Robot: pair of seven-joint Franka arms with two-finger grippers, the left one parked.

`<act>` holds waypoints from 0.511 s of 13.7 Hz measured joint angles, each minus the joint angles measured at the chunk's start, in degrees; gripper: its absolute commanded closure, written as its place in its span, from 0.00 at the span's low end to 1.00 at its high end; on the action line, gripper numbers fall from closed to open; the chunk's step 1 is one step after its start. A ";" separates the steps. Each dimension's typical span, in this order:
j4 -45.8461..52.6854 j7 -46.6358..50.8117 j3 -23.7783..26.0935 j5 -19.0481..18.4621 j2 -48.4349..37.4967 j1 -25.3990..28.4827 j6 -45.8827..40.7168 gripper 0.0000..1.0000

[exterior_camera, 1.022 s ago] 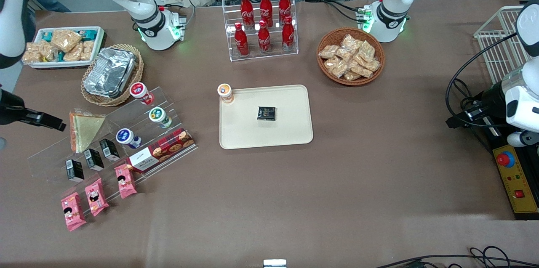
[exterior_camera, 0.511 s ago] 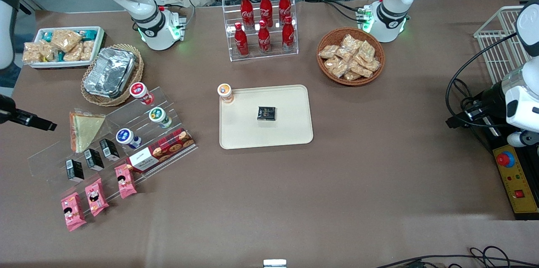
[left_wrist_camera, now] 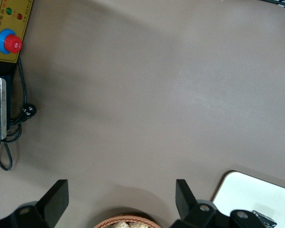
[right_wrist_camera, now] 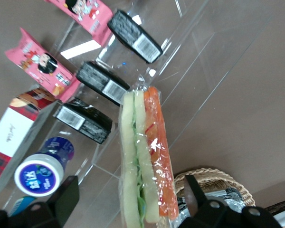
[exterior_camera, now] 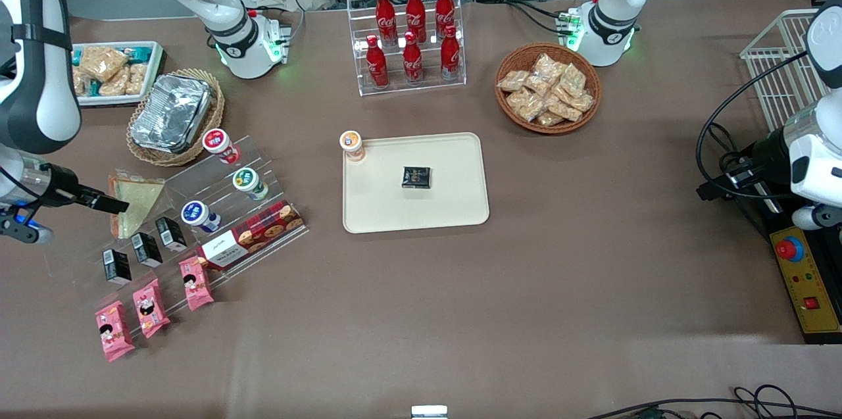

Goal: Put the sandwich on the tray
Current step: 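Close the right gripper on the wrapped sandwich and lift it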

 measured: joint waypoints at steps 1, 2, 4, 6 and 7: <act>-0.57 0.00 -0.01 0.00 0.11 -0.03 0.36 0.02; -1.09 0.00 -0.04 0.00 0.12 -0.07 0.70 0.02; -2.71 0.00 -0.13 0.00 0.11 -0.28 2.37 0.02; -4.73 -0.01 -0.13 0.00 0.13 -0.66 4.63 0.02; -5.62 -0.06 -0.13 0.00 0.12 -0.75 5.56 0.02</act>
